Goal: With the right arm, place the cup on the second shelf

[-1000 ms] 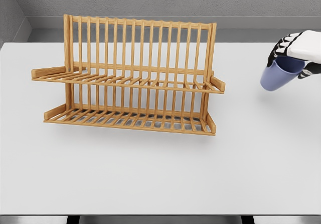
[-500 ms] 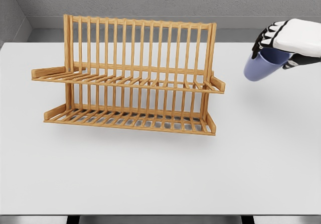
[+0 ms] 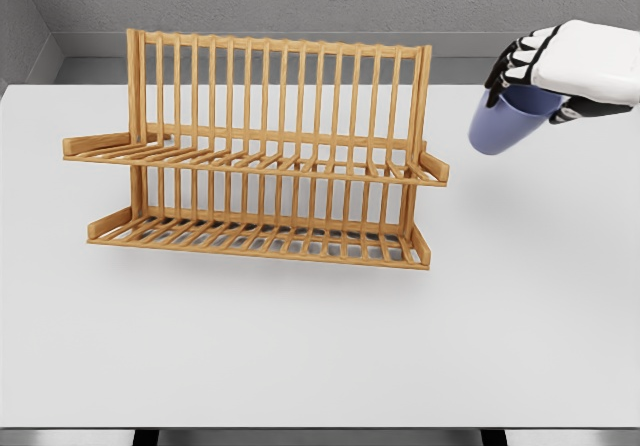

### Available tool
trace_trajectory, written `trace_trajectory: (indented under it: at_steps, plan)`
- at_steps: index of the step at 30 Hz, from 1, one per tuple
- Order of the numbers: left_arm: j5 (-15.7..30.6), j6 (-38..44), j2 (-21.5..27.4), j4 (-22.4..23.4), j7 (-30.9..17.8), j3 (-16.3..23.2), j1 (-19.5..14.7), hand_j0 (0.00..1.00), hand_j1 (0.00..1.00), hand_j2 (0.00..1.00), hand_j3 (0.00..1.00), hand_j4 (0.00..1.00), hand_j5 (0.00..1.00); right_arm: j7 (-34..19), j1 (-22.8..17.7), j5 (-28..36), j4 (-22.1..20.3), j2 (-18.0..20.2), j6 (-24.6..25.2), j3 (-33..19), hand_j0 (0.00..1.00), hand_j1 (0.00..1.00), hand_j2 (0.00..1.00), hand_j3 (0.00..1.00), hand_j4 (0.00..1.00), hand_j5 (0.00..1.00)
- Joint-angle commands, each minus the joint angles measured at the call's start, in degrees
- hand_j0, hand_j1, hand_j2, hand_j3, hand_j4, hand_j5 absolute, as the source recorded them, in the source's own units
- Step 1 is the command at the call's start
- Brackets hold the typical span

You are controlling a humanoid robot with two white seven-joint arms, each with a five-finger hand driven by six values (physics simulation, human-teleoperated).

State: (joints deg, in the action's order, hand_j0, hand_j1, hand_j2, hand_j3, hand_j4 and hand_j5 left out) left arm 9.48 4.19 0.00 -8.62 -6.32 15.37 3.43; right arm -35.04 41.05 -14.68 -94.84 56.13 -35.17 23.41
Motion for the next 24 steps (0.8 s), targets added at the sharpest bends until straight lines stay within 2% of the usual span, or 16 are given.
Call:
trace_trajectory:
  at_steps: [1, 12, 14, 23, 24]
  plan:
    - [0.0, 0.0, 0.0, 0.0, 0.0, 0.0, 0.0, 1.0, 1.0, 1.0, 1.0, 1.0, 1.0, 0.0, 0.0, 0.3, -0.4, -0.7, 0.2, 0.1, 0.59, 0.59, 0.59, 0.59, 0.59, 0.59]
    - [0.0, -0.1, 0.0, 0.0, 0.0, 0.0, 0.0, 1.0, 1.0, 1.0, 1.0, 1.0, 1.0, 0.0, 1.4, 0.4, -3.2, -2.2, 0.2, 0.1, 0.59, 0.59, 0.59, 0.59, 0.59, 0.59]
    - [0.0, 0.0, 0.0, 0.0, 0.0, 0.0, 0.0, 1.0, 1.0, 1.0, 1.0, 1.0, 1.0, 0.0, 1.5, 0.4, -5.0, -2.3, 0.2, 0.1, 0.59, 0.59, 0.59, 0.59, 0.59, 0.59]
    - [0.0, 0.0, 0.0, 0.0, 0.0, 0.0, 0.0, 1.0, 1.0, 1.0, 1.0, 1.0, 1.0, 0.0, 2.2, 0.4, -5.7, -2.5, 0.2, 0.1, 0.59, 0.59, 0.59, 0.59, 0.59, 0.59]
    - [0.0, 0.0, 0.0, 0.0, 0.0, 0.0, 0.0, 1.0, 1.0, 1.0, 1.0, 1.0, 1.0, 0.0, 2.5, 0.4, -5.7, -3.7, 0.2, 0.2, 0.59, 0.59, 0.59, 0.59, 0.59, 0.59]
